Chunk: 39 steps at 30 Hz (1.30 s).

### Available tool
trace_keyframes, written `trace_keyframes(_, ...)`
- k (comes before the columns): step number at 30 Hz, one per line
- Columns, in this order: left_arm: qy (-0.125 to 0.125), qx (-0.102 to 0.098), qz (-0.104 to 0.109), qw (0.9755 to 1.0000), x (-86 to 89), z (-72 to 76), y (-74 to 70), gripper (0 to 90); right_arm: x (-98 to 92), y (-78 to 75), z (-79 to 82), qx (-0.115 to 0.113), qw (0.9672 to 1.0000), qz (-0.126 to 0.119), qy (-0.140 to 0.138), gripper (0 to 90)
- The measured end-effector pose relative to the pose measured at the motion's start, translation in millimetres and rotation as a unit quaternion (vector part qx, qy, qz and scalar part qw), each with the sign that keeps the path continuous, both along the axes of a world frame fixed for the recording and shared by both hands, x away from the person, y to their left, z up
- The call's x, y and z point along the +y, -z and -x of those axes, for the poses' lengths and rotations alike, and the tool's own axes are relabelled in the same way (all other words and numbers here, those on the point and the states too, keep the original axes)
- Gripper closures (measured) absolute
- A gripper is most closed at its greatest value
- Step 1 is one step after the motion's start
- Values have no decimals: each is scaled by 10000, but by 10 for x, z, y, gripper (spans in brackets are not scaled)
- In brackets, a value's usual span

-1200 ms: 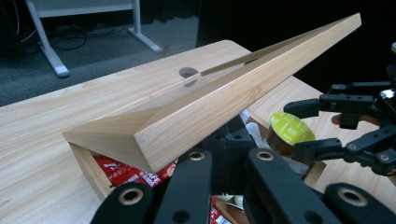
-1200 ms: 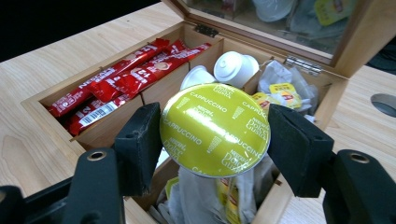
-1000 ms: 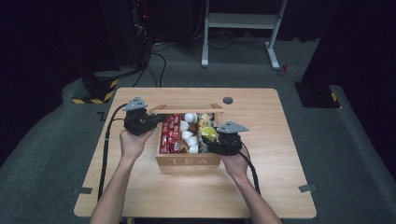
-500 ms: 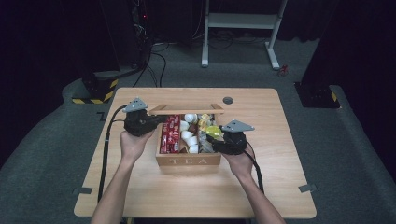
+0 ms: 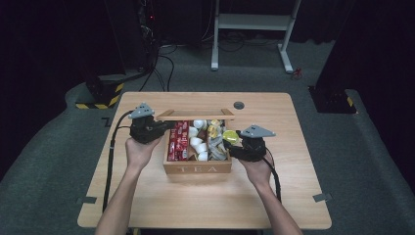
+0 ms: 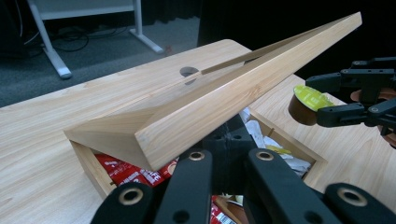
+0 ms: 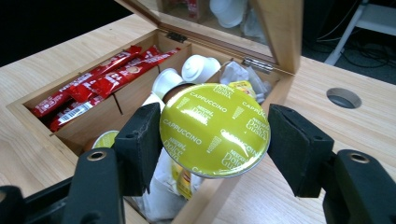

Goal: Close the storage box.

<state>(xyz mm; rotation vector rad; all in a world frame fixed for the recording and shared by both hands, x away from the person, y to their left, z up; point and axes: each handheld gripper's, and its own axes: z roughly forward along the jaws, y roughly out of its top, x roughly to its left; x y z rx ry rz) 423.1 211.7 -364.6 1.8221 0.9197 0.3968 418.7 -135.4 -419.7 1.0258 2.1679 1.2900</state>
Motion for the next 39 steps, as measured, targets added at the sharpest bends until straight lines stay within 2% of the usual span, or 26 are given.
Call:
trace_keyframes(29,18,-2,-46,10000,19,26,-6,900,-439,-39,-47,24,9991,-84,422,373)
trace_keyframes(35,38,-2,-120,9999,18,42,-6,900,-562,0,-73,104,9982,-126,570,374)
trace_keyframes(39,33,15,-88,10000,23,44,2,900,-620,46,-91,147,9976,-80,666,374)
